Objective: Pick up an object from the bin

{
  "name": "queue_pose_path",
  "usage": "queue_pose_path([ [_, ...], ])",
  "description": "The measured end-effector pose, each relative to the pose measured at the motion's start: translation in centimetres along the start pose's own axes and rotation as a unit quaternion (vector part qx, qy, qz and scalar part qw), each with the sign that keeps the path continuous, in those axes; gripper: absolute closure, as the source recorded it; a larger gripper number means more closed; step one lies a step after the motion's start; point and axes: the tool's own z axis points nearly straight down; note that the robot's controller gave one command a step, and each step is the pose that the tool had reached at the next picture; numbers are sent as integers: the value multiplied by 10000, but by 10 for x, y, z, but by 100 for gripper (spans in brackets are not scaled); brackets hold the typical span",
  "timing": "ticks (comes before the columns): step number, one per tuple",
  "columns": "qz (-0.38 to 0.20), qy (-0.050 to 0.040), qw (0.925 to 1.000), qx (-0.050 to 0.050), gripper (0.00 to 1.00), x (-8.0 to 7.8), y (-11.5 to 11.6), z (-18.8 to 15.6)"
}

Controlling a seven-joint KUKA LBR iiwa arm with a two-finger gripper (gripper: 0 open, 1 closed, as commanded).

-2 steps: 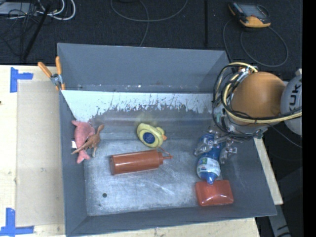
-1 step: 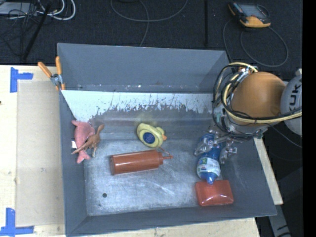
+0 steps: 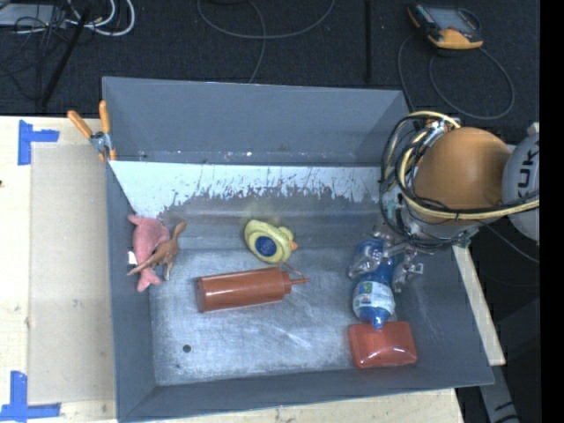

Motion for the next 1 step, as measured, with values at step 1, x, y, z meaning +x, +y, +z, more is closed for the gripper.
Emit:
queue_pose_path([
  [1,-2,43,10000,-78,100,1,3,-17],
])
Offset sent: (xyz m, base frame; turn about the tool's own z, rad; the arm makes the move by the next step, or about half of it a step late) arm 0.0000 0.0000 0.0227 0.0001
